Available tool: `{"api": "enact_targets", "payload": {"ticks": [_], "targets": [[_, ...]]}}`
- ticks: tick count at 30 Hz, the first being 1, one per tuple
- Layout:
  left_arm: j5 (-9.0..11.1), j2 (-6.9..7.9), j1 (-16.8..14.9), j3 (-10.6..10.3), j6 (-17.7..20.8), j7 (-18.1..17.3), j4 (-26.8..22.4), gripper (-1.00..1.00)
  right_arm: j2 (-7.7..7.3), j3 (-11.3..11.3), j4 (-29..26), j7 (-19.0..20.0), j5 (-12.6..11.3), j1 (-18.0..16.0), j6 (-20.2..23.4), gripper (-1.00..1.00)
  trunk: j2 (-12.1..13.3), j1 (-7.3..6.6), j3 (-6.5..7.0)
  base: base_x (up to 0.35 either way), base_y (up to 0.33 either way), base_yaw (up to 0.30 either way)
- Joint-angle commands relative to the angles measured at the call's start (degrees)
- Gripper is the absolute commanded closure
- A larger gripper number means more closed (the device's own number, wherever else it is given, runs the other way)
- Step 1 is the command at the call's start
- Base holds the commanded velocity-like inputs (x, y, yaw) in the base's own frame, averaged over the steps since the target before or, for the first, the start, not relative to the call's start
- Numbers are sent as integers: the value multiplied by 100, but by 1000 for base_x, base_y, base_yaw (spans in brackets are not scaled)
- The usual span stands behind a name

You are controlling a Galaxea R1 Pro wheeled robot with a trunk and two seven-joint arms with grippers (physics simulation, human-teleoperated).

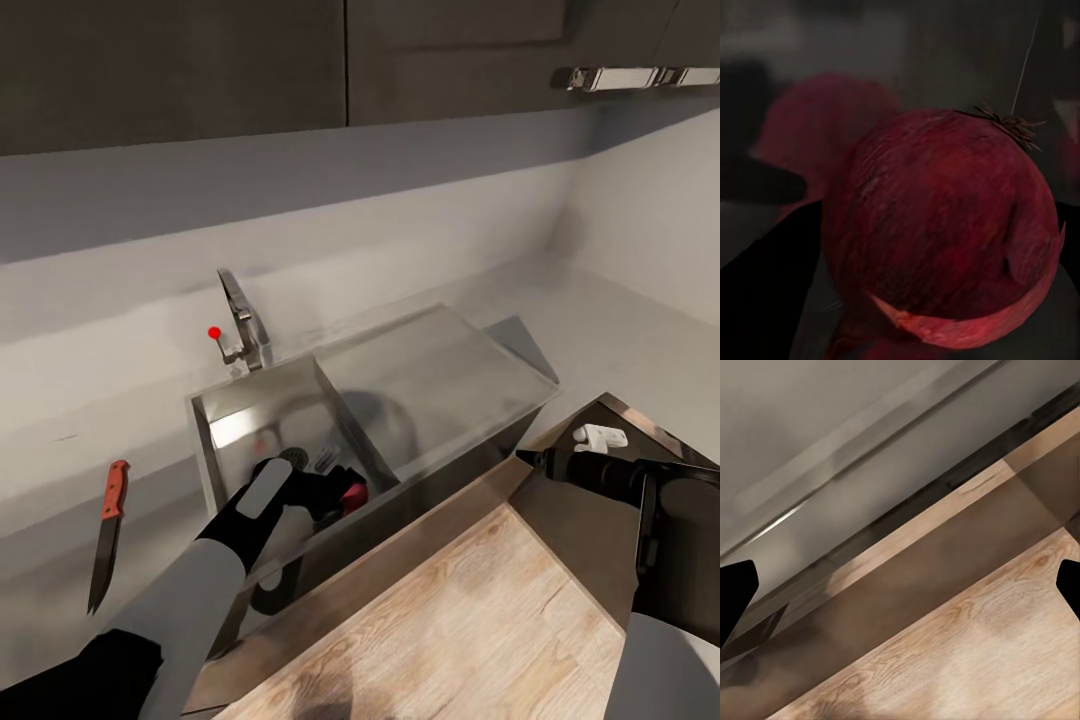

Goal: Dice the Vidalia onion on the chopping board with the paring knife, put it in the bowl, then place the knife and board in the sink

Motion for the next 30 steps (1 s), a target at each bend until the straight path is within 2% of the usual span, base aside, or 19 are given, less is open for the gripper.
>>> {"api": "enact_targets", "payload": {"ticks": [1, 8, 17, 19, 21, 24, 25, 26, 27, 28, 29, 30], "targets": [[52, 5, -1, -11, 3, 53, -13, 100, 0, -5, -5, 59, 53, -7, 26, -100, -11, 3, -10, 0, 0, 0], [66, 70, 224, 37, 10, 88, -633, 100, -8, -6, -4, 59, 53, -7, 26, -100, -11, 3, -10, 0, 0, 0], [68, 107, 294, 60, 11, 94, -802, 100, -9, -5, -3, 59, 53, -7, 26, -100, -11, 3, -10, 0, 0, 0], [70, 112, 350, 63, 15, 94, -964, 100, -9, -5, -5, 59, 53, -7, 26, -100, -11, 3, -10, 0, 0, 0], [75, 122, 475, 74, 24, 97, -1278, 100, -9, -5, -3, 61, 53, -7, 26, -100, -11, 3, -10, 0, 0, 0], [83, 220, 824, 91, 250, 173, -2304, 100, -9, -5, -5, 65, 53, -7, 26, -100, -11, 3, -10, 0, 0, 0], [84, 239, 937, 94, 321, 287, -2696, 100, -9, -5, -6, 68, 53, -7, 26, -100, -11, 3, -10, 0, 0, 0], [84, 246, 988, 94, 349, 371, -2884, 100, -9, -3, -5, 71, 53, -7, 26, -100, -11, 3, -10, 0, 0, 0], [111, 259, 1124, 91, 403, 701, -3382, 100, -9, -3, -6, 92, 53, -7, 26, -100, -11, 3, -10, 0, 0, 0], [372, 272, 1274, 97, 437, 1173, -3855, 100, -12, -4, -4, 119, 53, -7, 26, -100, -11, 3, -10, 0, 0, 0], [537, 292, 1329, 100, 445, 1374, -4051, 100, -14, -4, -3, 126, 53, -7, 26, -100, -11, 3, -10, 0, 0, 0], [607, 308, 1350, 100, 450, 1458, -4141, 100, -15, -4, -3, 128, 53, -7, 26, -100, -11, 3, -10, 0, 0, 0]]}}
